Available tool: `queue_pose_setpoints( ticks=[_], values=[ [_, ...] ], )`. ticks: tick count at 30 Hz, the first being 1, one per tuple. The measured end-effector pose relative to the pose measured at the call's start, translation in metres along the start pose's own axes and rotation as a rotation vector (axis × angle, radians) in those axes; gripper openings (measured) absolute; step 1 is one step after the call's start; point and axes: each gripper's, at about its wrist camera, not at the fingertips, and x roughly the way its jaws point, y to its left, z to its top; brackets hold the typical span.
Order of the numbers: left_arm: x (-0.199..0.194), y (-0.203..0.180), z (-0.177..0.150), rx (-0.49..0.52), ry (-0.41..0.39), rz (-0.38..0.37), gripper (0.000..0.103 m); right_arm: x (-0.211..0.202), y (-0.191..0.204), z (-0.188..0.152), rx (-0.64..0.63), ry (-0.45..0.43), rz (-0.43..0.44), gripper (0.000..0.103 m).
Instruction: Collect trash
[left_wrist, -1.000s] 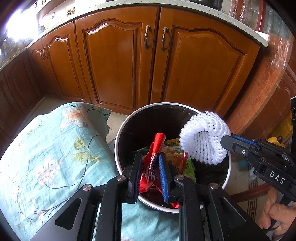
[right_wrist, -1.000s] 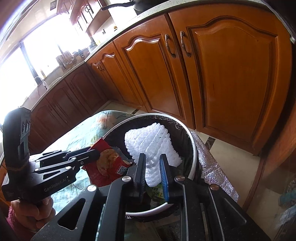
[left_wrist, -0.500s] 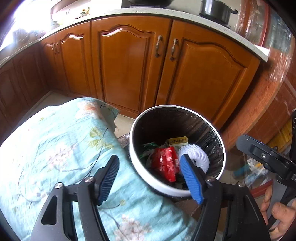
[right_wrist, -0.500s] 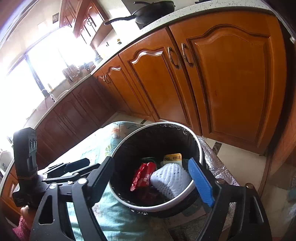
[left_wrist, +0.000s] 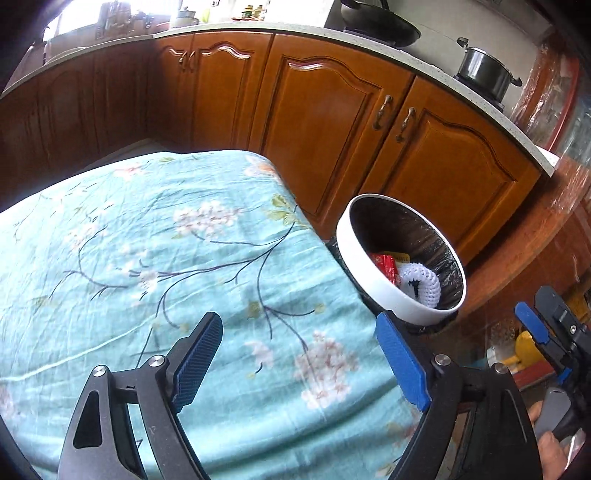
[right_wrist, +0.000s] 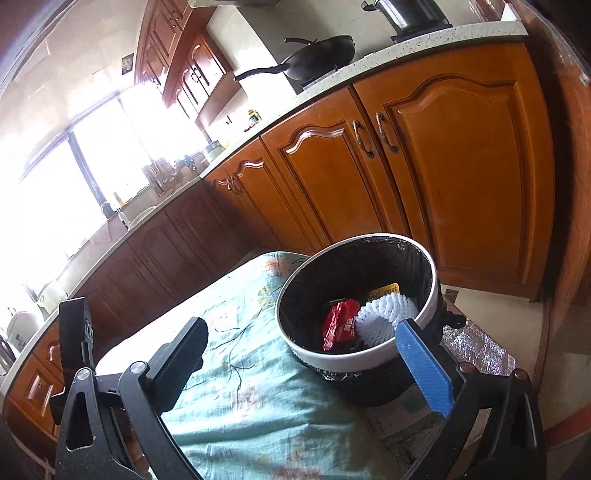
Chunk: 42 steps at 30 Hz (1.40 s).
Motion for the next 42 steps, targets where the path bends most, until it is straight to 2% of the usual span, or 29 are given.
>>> queue_pose_setpoints(
  ticks=[7, 13, 17, 19, 21, 23, 32, 42],
  values=[
    [-0.036, 0.014, -0.035, 0.007, -0.069, 0.034, 0.086, -0.014, 0.017, -0.041, -0.012, 0.0, -0.069, 0.103],
    [-0.072, 0.018, -0.062, 0.059, -0.158, 0.036, 0.089, -0.031, 0.046, -0.055, -0.128, -0.034, -0.129, 0.103],
    [-0.108, 0.02, -0.071, 0.058, -0.25, -0.013, 0.094, -0.06, 0.075, -0.05, -0.219, -0.131, -0.14, 0.103],
    [-0.13, 0.019, -0.078, 0.078, -0.324, 0.001, 0.102, -0.079, 0.092, -0.047, -0.277, -0.222, -0.145, 0.103],
    [-0.147, 0.018, -0.086, 0.093, -0.383, 0.021, 0.102, -0.095, 0.105, -0.046, -0.322, -0.296, -0.15, 0.103],
    [-0.156, 0.02, -0.095, 0.099, -0.41, 0.037, 0.102, -0.101, 0.111, -0.048, -0.335, -0.331, -0.159, 0.103],
    [-0.163, 0.022, -0.127, 0.142, -0.417, 0.108, 0.102, -0.086, 0.099, -0.071, -0.311, -0.274, -0.201, 0.103],
    [-0.16, 0.023, -0.133, 0.198, -0.432, 0.148, 0.102, -0.083, 0.094, -0.088, -0.311, -0.229, -0.212, 0.103]
  ],
)
